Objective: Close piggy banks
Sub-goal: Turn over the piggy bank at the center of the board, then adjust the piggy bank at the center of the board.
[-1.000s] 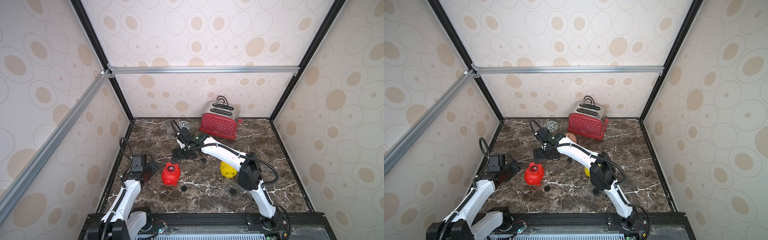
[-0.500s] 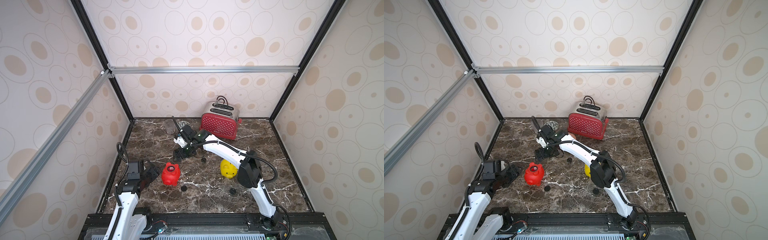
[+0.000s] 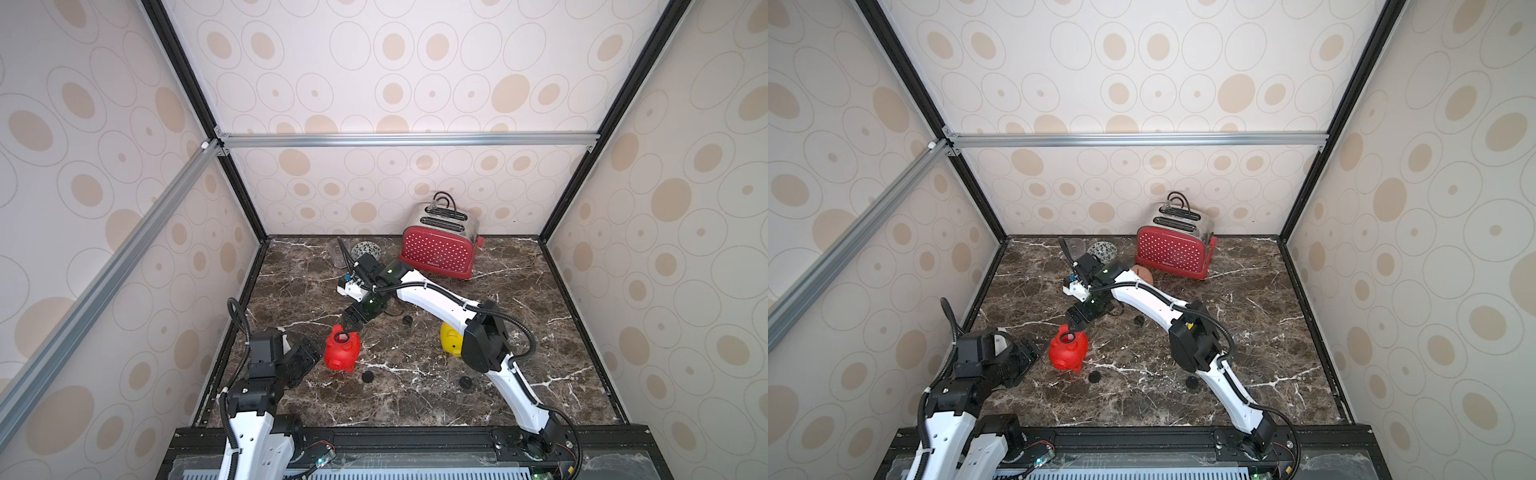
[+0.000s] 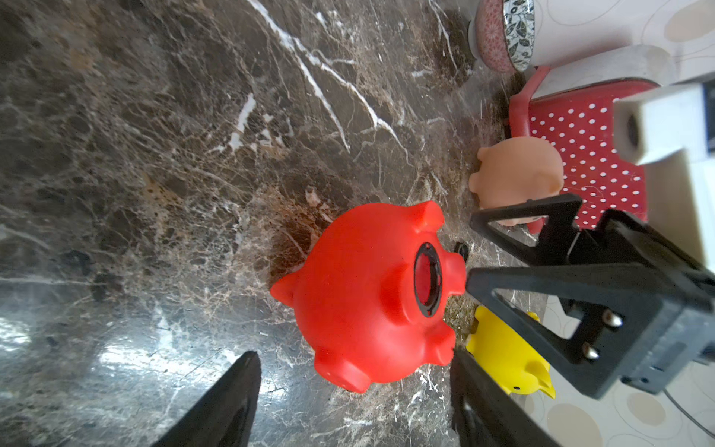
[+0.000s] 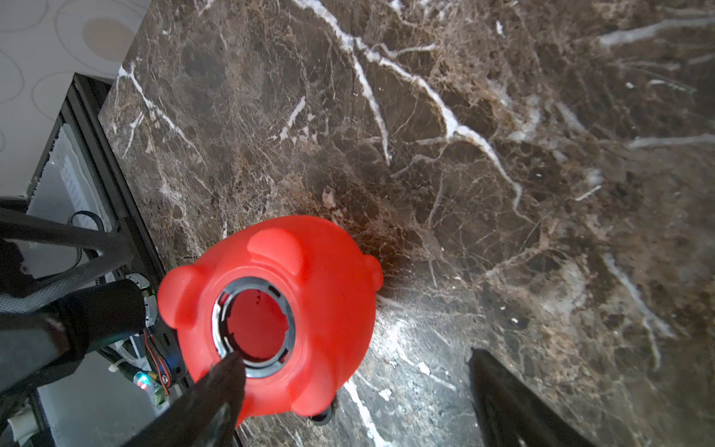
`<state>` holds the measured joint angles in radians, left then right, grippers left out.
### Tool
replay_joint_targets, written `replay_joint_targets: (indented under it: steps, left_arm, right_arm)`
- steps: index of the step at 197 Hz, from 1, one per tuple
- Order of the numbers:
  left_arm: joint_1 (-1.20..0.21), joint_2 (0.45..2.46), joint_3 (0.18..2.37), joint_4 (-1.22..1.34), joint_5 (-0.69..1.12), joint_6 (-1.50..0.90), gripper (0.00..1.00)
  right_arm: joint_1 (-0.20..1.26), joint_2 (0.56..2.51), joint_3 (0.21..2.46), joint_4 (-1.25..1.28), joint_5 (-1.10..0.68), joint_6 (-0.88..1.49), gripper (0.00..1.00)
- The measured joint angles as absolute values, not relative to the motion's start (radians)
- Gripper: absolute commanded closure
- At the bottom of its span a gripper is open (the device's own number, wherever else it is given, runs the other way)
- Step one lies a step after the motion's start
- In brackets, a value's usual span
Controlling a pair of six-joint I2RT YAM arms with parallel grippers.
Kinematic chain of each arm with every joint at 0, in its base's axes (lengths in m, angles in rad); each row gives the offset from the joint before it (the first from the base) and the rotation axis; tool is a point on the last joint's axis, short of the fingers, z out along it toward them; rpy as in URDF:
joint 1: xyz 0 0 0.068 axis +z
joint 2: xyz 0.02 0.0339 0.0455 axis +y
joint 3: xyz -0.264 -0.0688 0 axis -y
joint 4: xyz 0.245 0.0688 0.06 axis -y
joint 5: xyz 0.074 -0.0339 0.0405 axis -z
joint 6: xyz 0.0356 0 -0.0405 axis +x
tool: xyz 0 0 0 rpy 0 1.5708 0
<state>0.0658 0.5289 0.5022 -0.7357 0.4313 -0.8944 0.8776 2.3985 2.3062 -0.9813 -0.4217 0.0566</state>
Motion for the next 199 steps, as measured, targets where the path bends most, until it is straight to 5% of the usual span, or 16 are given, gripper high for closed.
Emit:
replay_joint_targets:
  steps: [199]
  left_arm:
    - [0.065, 0.552, 0.345, -0.541, 0.603, -0.987, 0.15]
  right_arm:
    - [0.904, 2.473, 2.351, -0.953, -0.469, 0.041, 0.15]
